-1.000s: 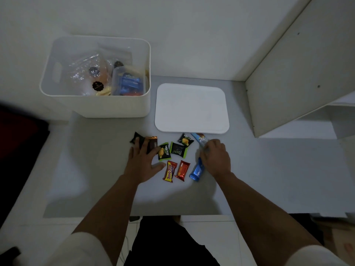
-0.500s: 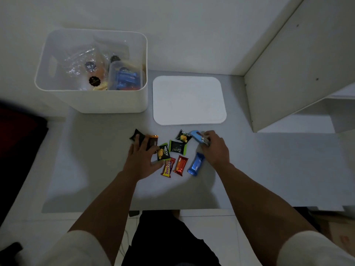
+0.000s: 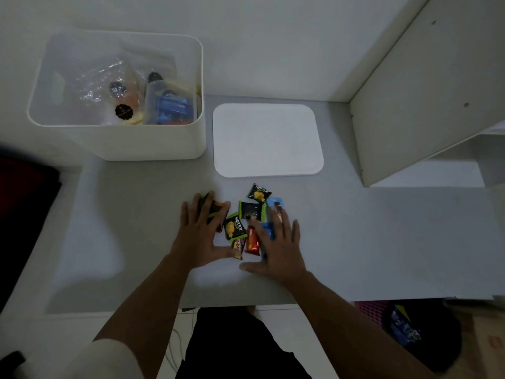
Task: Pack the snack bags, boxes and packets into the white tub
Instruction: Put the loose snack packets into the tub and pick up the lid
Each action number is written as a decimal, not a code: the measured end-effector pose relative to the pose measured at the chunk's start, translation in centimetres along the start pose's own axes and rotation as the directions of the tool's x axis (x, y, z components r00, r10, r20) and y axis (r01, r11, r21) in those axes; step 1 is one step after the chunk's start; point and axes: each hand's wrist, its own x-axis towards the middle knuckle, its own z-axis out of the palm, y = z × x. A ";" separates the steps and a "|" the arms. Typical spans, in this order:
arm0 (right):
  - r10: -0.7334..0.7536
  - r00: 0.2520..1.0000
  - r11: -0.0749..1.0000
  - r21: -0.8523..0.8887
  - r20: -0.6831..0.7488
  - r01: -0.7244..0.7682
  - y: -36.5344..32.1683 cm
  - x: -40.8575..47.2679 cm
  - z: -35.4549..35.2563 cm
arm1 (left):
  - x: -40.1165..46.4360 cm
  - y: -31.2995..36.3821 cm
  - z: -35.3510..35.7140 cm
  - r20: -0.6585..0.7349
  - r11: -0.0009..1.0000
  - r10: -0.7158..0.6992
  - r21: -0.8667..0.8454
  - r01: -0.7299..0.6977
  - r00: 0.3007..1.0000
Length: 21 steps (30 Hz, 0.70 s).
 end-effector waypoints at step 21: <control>-0.032 0.953 0.997 0.061 -0.300 0.052 1.3 4.3 1.0 | -0.7 3.2 2.6 -0.129 0.990 0.139 0.015 -0.138 0.982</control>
